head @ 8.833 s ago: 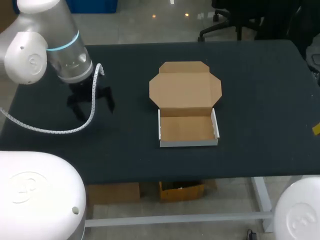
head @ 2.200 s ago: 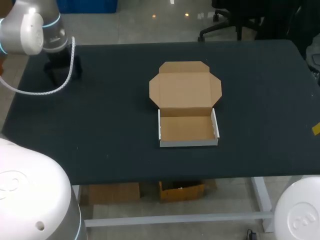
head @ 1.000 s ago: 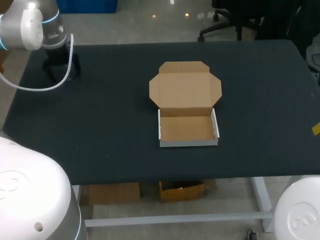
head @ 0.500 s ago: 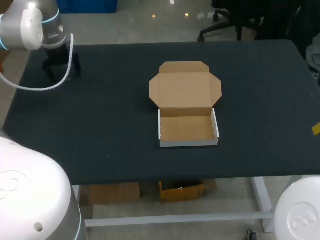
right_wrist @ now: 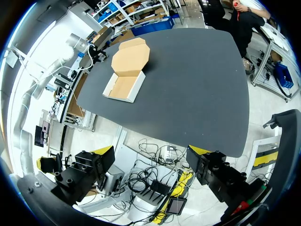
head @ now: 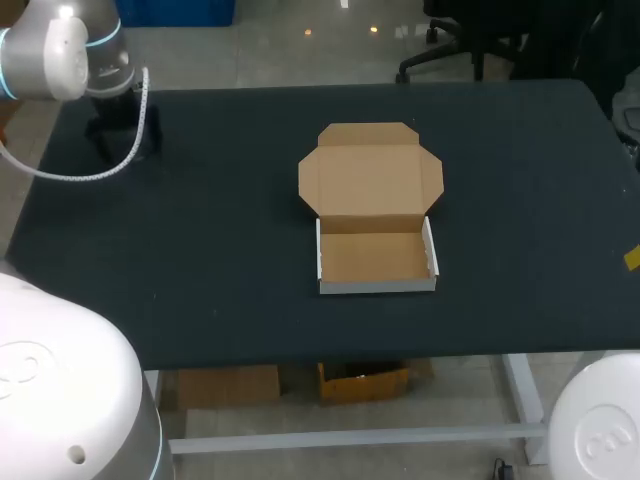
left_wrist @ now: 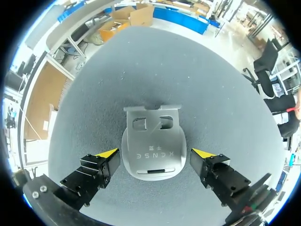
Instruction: Assemble the packaging by folding the flat box into shape, placing the metal phone stand inside, and closing the box properly
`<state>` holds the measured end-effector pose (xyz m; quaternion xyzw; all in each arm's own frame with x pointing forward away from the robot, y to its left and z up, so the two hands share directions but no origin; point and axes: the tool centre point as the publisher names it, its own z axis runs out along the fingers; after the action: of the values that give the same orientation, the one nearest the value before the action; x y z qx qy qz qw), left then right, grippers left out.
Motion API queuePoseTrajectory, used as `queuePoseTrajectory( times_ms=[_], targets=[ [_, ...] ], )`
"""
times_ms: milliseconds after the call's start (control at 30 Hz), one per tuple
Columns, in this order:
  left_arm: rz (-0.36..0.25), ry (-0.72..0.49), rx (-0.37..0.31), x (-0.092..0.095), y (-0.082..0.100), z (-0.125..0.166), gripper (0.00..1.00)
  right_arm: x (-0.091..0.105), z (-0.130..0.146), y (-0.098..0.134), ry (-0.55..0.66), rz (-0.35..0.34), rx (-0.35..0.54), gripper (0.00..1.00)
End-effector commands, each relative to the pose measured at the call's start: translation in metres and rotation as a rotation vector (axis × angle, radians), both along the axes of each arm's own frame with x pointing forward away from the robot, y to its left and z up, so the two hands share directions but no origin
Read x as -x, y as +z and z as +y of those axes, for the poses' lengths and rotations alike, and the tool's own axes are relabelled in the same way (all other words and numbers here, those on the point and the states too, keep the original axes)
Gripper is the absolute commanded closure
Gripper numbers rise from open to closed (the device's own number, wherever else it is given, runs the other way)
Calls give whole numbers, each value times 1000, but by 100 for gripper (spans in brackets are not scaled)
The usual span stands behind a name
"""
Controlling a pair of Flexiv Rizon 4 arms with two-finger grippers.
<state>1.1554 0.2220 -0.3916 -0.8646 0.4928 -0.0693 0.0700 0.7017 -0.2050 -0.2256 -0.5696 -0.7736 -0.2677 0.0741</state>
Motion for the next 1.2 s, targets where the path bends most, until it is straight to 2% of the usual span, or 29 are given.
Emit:
queuePoseTrajectory(
  times_ms=[33,433,700,767,1200],
  targets=[
    [5,3,-3,-4,0,0,0,2,0,2,0,0,-1,0],
    [7,9,3,-6,-2,2,0,2,0,2,0,0,-1,0],
    [13,6,3,-7,-5,0,13,2,0,2,0,0,-1,0],
    [14,8,3,-7,-5,0,21,2,0,2,0,0,-1,0],
    [16,13,2,-9,-7,1,17,2,0,2,0,0,-1,0]
  ],
)
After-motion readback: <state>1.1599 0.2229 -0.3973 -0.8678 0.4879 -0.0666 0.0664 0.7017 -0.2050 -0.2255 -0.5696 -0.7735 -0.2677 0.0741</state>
